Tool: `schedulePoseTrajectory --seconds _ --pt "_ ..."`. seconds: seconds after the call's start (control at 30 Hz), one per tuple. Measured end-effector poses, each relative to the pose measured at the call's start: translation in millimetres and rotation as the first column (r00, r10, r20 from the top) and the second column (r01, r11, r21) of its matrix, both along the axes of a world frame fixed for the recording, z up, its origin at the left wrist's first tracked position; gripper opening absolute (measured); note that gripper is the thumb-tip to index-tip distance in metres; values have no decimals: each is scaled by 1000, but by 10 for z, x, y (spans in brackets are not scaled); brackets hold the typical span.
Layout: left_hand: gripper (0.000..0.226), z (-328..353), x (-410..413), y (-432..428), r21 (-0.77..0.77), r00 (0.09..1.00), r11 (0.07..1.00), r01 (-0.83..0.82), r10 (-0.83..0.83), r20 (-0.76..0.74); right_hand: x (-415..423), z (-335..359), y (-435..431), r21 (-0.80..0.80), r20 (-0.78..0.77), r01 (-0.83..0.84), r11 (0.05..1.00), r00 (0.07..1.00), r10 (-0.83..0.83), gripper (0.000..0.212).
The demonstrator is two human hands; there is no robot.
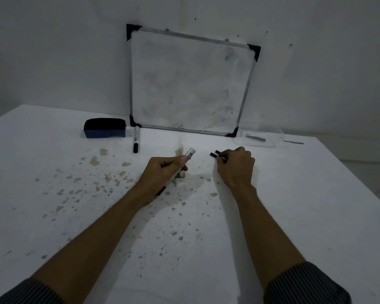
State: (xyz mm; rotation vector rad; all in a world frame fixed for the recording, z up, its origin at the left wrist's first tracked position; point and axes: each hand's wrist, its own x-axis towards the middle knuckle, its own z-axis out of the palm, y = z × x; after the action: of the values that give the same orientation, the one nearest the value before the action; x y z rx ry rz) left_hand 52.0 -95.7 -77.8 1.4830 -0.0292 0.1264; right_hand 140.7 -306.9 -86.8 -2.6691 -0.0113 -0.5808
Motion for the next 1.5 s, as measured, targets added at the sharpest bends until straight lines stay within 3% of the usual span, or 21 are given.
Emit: schedulePoseTrajectory --seconds 0.13,0.23,0.33,0.47,0.57,0.73,0.87,1.03,1.27,1.5 --pt "23 11 5 -8 -29 1000 999 -20 19 -23 -50 -37 80 102 2 -5 995 1000 5 25" --pt "28 8 45 70 -16 998 999 -37 37 -49 -201 -38 134 287 135 -92 954 989 54 19" --pt "30 16 68 190 13 998 999 -33 33 -44 -403 -1 303 639 127 -241 731 970 209 13" --pt "32 11 78 301 -13 1000 1000 24 -25 -12 -450 11 547 803 130 -355 479 889 440 15" --pt "35 -23 124 424 -38 1000 999 -5 5 6 -359 -34 576 906 99 -268 327 887 451 17" --pt "35 -64 152 456 51 998 999 -2 -1 58 -170 -17 426 994 98 -64 -86 867 489 18" --pt "35 -66 144 408 183 995 983 -6 -12 96 -138 0 415 971 102 33 -238 840 533 25" --pt "35 -52 90 367 281 994 959 41 -67 85 -196 -12 484 995 59 -12 -104 888 457 51" --pt "41 -88 89 342 285 994 958 40 -68 86 -234 -31 521 996 57 -84 38 889 455 39" --pt "43 -143 113 338 322 991 946 36 -75 107 -283 -46 556 917 152 -287 276 892 425 35"
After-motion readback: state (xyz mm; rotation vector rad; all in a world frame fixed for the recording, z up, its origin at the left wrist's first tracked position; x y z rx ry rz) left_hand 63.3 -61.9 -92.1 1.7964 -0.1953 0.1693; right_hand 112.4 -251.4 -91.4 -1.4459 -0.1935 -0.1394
